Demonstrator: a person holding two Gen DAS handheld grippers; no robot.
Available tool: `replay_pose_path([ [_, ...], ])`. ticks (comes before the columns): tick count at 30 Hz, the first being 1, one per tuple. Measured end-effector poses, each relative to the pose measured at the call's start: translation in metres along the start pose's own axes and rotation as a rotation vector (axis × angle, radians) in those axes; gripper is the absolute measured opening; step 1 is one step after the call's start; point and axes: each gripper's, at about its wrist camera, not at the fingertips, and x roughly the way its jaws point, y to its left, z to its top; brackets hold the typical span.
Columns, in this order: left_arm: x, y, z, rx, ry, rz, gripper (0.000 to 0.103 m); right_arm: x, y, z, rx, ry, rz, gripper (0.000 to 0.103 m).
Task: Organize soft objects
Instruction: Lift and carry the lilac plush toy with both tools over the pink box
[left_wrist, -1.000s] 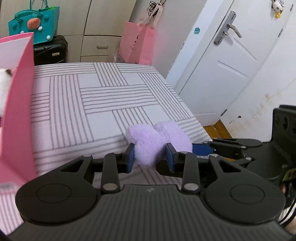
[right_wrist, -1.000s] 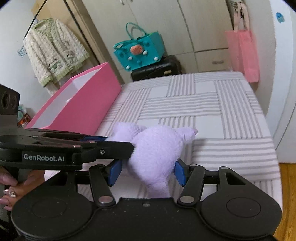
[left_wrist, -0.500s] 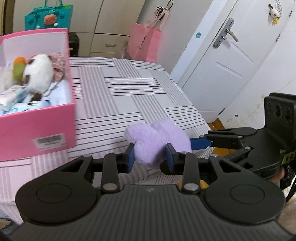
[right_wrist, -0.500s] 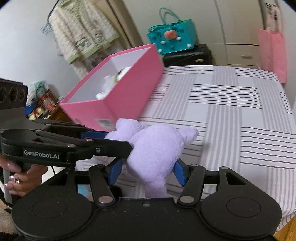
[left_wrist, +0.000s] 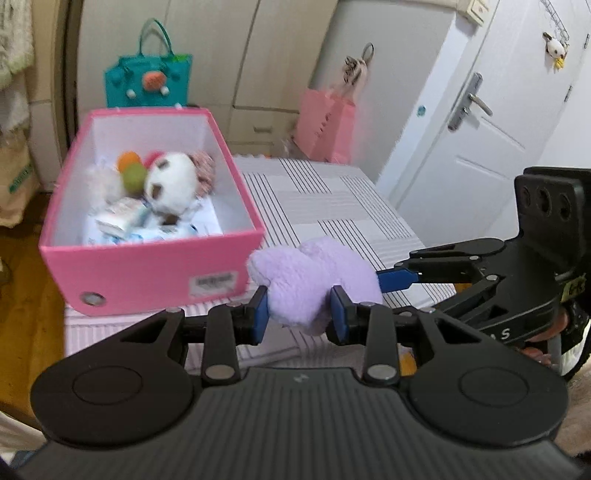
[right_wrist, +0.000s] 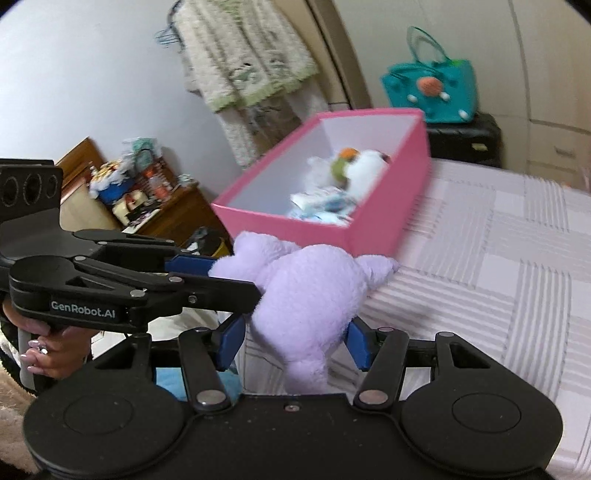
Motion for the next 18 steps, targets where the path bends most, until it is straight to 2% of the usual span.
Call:
replay_pose_path([
  [10,-0.024,0.029,0.040,0.015,-0.142,0.084,0.033,0.016,0.017,0.062,-0.106,-0.090,0.028,0.063],
  [15,-0.011,0.053,0.064,-0.013,-0.176,0.114,0.033,0.035,0.005,0.091,-0.108,-0.126,0.048,0.063],
  [18,0.002,0.070,0.074,-0.039,-0.175,0.131,0.033,0.054,-0.005,0.107,-0.108,-0.119,0.068,0.063],
])
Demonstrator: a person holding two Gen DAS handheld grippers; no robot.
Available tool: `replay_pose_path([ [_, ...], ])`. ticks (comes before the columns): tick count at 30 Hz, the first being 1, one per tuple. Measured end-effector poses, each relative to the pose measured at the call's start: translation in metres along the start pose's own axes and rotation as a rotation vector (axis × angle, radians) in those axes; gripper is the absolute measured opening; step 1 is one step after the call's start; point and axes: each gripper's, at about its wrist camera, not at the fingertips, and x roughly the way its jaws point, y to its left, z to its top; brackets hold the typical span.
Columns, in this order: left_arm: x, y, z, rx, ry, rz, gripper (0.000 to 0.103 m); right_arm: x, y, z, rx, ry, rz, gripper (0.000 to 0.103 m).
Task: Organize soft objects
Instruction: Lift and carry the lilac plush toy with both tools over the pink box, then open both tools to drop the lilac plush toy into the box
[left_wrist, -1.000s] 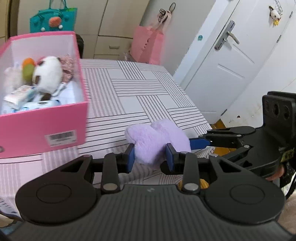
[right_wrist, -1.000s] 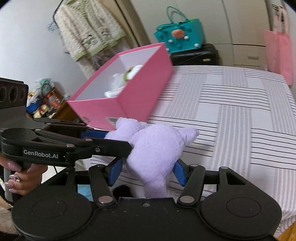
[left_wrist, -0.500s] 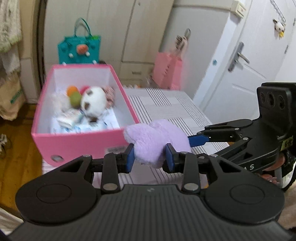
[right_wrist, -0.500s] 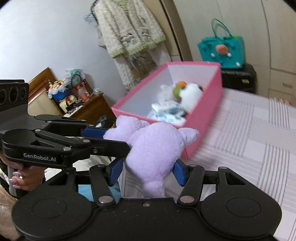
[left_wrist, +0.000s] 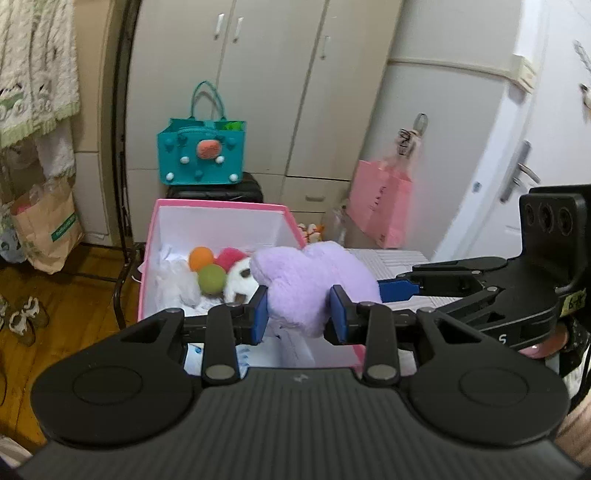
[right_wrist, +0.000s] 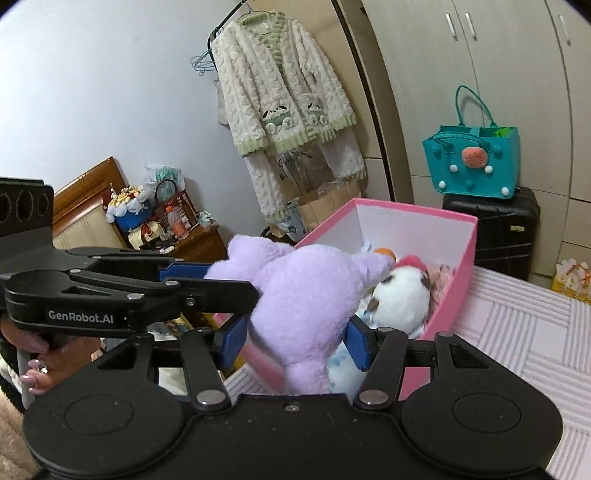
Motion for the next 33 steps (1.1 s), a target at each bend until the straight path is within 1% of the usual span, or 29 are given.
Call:
replay_pose_path([
  [4,0.027,0.019,0.003,-0.036,0.025,0.016,0.033,0.029,-0.018,0.010,0.020,0.048,0.028,0.063],
  [8,0.050,0.038,0.000,-0.078,0.064,0.019,0.033,0.052,-0.029,0.010,0.008,0.086,0.019,0.063],
  [10,0.058,0.045,-0.002,-0.096,0.082,0.013,0.033,0.062,-0.027,0.010,-0.031,0.099,-0.012,0.063],
  [13,0.074,0.048,-0.006,-0.106,0.118,0.010,0.034,0.072,-0.018,0.007,-0.123,0.129,-0.103,0.063],
  [18,0.088,0.048,-0.009,-0.106,0.144,0.014,0.036,0.078,-0.014,0.001,-0.175,0.149,-0.191,0.063],
  [20,0.089,0.047,-0.012,-0.107,0.132,0.040,0.040,0.077,-0.017,0.001,-0.170,0.149,-0.215,0.063],
  [23,0.085,0.046,-0.014,-0.113,0.099,0.095,0.049,0.069,-0.018,0.002,-0.172,0.122,-0.263,0.067],
  [27,0.071,0.040,-0.015,-0.100,0.074,0.111,0.052,0.047,-0.022,0.002,-0.135,0.084,-0.235,0.068],
  [30,0.059,0.031,-0.015,-0.079,0.053,0.129,0.060,0.029,-0.019,0.000,-0.137,0.032,-0.198,0.069],
  [33,0.048,0.020,-0.014,-0.062,0.037,0.142,0.064,0.012,-0.014,-0.003,-0.137,0.003,-0.200,0.069],
])
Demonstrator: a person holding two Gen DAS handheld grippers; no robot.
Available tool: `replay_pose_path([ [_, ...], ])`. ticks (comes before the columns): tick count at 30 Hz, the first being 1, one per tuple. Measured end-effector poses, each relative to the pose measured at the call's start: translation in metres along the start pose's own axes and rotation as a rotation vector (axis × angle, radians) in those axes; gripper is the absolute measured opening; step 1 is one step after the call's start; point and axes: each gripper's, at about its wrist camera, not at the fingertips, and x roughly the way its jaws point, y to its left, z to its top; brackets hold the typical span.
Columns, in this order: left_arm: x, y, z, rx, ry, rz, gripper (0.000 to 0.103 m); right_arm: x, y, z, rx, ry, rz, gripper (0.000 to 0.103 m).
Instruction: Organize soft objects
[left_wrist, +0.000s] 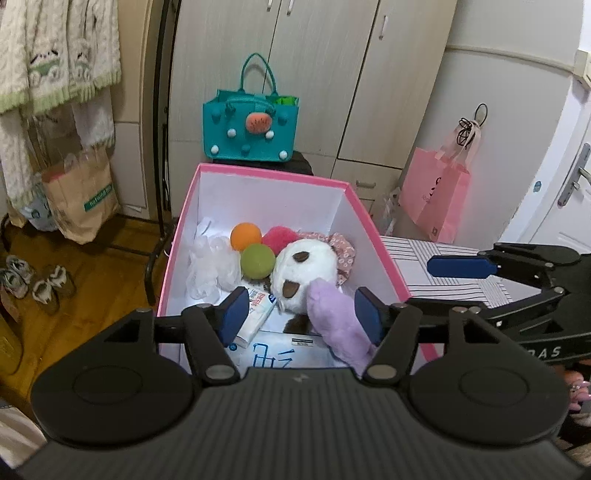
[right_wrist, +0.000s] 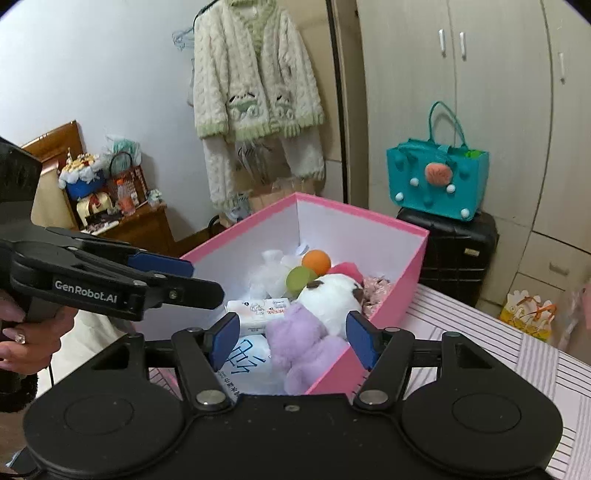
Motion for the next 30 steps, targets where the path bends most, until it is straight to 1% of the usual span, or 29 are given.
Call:
replay_pose_path([
  [2,-0.008,-0.007,-0.001,0.013,-0.010,0.010,0.067,-0.010,0.002,-0.001,-0.005,-0.012,-0.005,0.069],
  [6,-0.026,-0.022,-0.003,0.045,-0.035,0.014,0.071,-0.029,0.006,-0.005,-0.016,-0.031,-0.048,0.071],
  [8,-0.034,-0.030,-0.004,0.065,-0.050,0.019,0.074,-0.039,0.008,-0.008,-0.015,-0.030,-0.080,0.072],
  [11,-0.046,-0.040,-0.007,0.088,-0.065,0.022,0.075,-0.051,0.009,-0.012,-0.013,-0.024,-0.123,0.073],
  [14,-0.055,-0.050,-0.009,0.106,-0.072,0.015,0.077,-0.063,0.007,-0.016,0.004,-0.021,-0.147,0.076],
  [16,-0.061,-0.056,-0.012,0.121,-0.080,0.014,0.080,-0.070,0.004,-0.019,0.028,-0.025,-0.161,0.080],
  [18,-0.064,-0.063,-0.013,0.137,-0.086,0.020,0.082,-0.077,0.003,-0.020,0.037,-0.030,-0.160,0.090],
  [19,-0.065,-0.066,-0.013,0.142,-0.086,0.024,0.085,-0.079,0.004,-0.021,0.023,-0.029,-0.156,0.092],
  [20,-0.066,-0.068,-0.014,0.144,-0.084,0.030,0.092,-0.080,0.005,-0.021,0.011,-0.028,-0.158,0.094],
  [22,-0.069,-0.073,-0.014,0.147,-0.075,0.052,0.102,-0.083,0.004,-0.022,0.029,-0.017,-0.188,0.096],
  [24,-0.072,-0.077,-0.014,0.149,-0.055,0.092,0.102,-0.085,0.003,-0.022,0.058,0.025,-0.230,0.099],
  [26,-0.074,-0.082,-0.014,0.152,-0.035,0.153,0.102,-0.087,0.001,-0.023,0.067,0.082,-0.247,0.099],
  [27,-0.075,-0.084,-0.015,0.157,-0.033,0.180,0.102,-0.090,0.000,-0.024,0.072,0.096,-0.253,0.099],
  [28,-0.077,-0.085,-0.017,0.165,-0.039,0.201,0.102,-0.095,-0.002,-0.028,0.089,0.090,-0.266,0.099],
  [30,-0.083,-0.088,-0.023,0.178,-0.061,0.213,0.102,-0.112,-0.004,-0.036,0.140,0.034,-0.306,0.099],
])
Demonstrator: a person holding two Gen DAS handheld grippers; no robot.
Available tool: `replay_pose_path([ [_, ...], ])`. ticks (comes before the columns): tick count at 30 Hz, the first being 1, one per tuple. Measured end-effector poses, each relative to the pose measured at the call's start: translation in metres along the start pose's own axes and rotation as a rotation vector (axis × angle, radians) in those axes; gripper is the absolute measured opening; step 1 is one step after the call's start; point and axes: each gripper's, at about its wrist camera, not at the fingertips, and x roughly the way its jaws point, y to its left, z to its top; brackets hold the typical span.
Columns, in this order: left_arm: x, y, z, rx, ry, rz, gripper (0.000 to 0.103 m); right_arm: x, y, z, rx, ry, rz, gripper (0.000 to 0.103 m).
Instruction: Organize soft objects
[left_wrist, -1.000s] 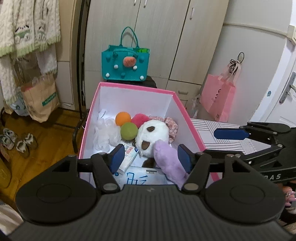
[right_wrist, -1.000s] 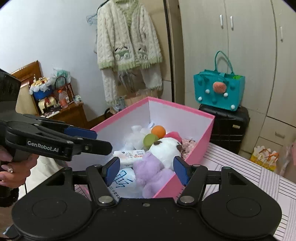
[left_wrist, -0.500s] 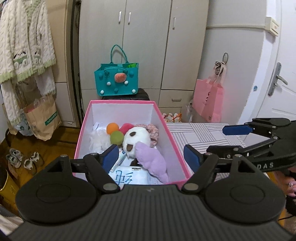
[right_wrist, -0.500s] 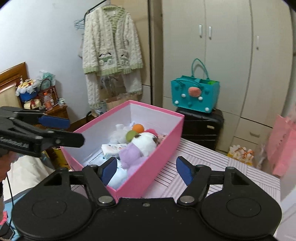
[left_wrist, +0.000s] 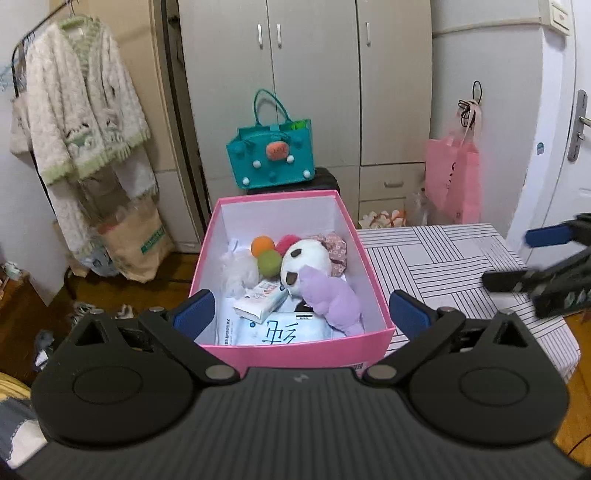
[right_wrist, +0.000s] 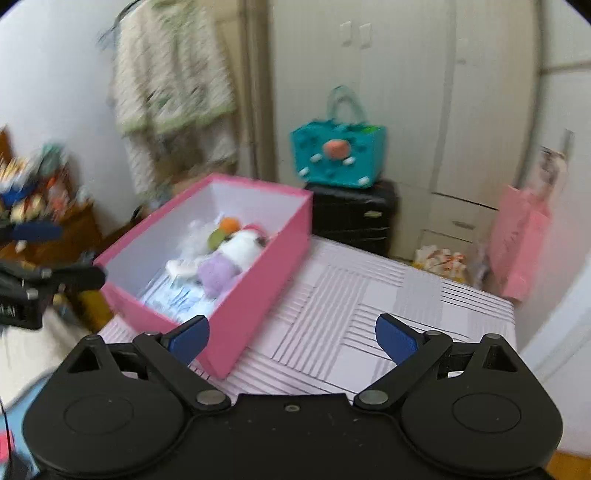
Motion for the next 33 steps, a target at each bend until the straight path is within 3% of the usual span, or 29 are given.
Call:
replay_pose_path([
  [5,-0.018,-0.016,-0.017,0.047,-0.065,-0.003,0.102,-0.031,-0.006,-0.025,0.071,-0.103,-0.139,0.099],
  [14,-0.046,-0.046,-0.050,0.045,-0.175,0.028,0.102,-0.081,0.008,-0.068,0.078,-0.211,-0.266,0.099],
  [21,-0.041,-0.062,-0.066,0.029,-0.154,-0.015,0.102,-0.100,0.010,-0.093,0.124,-0.228,-0.290,0.099],
  [25,-0.033,-0.065,-0.072,0.019,-0.136,0.006,0.102,-0.100,0.013,-0.101,0.118,-0.224,-0.349,0.099],
  [33,-0.033,-0.059,-0.075,-0.003,-0.127,0.054,0.102,-0.102,0.016,-0.108,0.131,-0.226,-0.384,0.099],
])
